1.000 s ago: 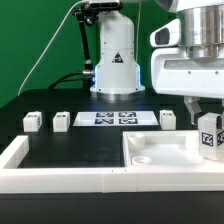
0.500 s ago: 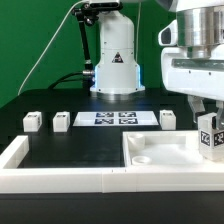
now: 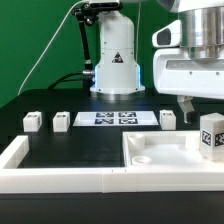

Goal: Assemble square table

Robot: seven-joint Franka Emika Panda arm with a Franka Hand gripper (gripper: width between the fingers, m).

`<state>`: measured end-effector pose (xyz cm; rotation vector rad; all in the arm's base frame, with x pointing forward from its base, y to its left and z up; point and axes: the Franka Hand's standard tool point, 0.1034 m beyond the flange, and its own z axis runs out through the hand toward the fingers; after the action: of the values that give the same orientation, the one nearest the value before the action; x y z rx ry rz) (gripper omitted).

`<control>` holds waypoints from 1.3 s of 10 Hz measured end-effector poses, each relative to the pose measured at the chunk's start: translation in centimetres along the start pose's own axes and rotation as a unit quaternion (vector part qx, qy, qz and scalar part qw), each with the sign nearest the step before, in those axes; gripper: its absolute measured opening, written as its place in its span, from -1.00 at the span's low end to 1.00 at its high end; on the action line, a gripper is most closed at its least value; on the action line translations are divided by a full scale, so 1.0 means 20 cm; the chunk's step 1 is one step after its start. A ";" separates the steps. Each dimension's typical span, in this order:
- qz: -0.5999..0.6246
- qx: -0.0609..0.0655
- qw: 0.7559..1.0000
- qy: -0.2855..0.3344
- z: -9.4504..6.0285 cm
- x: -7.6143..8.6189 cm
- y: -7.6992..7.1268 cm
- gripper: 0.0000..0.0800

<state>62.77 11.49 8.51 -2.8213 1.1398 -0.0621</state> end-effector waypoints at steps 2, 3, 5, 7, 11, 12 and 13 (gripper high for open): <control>-0.109 0.004 0.994 0.005 0.00 0.01 -0.01 0.62; -0.147 0.003 0.989 0.004 0.01 0.01 -0.01 0.62; -0.242 0.003 0.970 0.005 0.00 0.00 -0.02 0.62; -0.334 0.004 0.943 0.004 0.00 -0.02 -0.03 0.62; -0.454 0.003 0.891 0.005 0.00 -0.01 -0.03 0.62; -0.452 0.003 0.892 0.005 0.00 -0.01 -0.03 0.31; -0.452 0.003 0.892 0.005 0.00 -0.01 -0.03 -0.04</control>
Offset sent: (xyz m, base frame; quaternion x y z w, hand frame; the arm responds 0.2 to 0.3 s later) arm 0.0021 0.0119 0.0005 0.0190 -0.0176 -0.2558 0.9664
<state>62.96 12.03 8.49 -3.0567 -0.2596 -0.1417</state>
